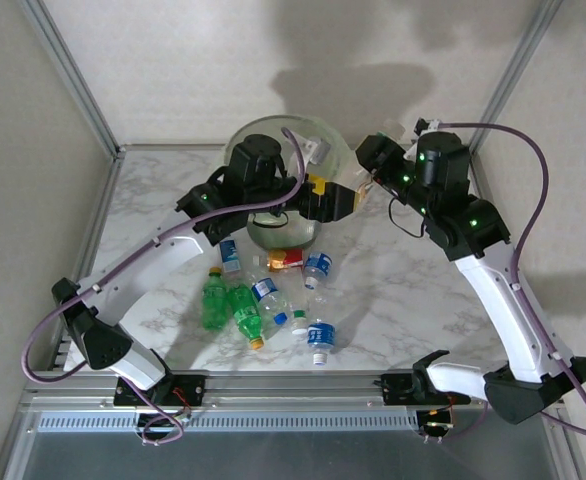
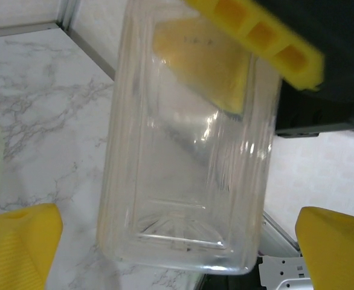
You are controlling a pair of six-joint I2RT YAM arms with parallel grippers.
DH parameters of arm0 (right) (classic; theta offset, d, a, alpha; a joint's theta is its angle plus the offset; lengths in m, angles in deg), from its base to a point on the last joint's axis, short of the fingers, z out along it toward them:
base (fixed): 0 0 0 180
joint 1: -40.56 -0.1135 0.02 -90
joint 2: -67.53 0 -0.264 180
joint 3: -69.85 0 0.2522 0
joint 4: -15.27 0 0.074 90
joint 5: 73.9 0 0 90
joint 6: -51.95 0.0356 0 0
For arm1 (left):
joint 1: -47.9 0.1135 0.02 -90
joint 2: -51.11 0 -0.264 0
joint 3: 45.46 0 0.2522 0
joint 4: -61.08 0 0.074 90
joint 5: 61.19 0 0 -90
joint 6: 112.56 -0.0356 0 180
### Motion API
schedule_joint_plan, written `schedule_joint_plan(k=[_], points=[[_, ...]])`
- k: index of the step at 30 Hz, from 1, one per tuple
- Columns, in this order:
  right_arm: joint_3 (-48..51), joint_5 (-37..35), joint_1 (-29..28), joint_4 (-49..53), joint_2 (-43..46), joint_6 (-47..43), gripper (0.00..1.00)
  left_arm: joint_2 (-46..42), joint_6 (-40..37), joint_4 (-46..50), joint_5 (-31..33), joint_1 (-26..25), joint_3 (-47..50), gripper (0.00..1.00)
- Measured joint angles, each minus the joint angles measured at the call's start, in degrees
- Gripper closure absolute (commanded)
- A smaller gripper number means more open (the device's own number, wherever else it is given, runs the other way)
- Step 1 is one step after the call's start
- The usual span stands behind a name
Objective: Put the plastic bottles in the bin
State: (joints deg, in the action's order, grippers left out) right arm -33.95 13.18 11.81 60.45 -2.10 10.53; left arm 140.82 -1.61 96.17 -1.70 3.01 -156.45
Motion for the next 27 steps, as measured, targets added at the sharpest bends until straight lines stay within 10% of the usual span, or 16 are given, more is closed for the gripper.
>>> schedule_joint_plan(k=[22,27], points=[[-1.42,-0.07,-3.82,-2.69,-2.1,0.0,0.45,0.52,-1.51,0.7,1.84,-0.46,-0.13,0.5],[-1.42,-0.28,-4.52,-3.1,-1.95,-0.15,0.17,-0.55,-1.46,-0.02,2.86,-0.61,0.92,0.55]])
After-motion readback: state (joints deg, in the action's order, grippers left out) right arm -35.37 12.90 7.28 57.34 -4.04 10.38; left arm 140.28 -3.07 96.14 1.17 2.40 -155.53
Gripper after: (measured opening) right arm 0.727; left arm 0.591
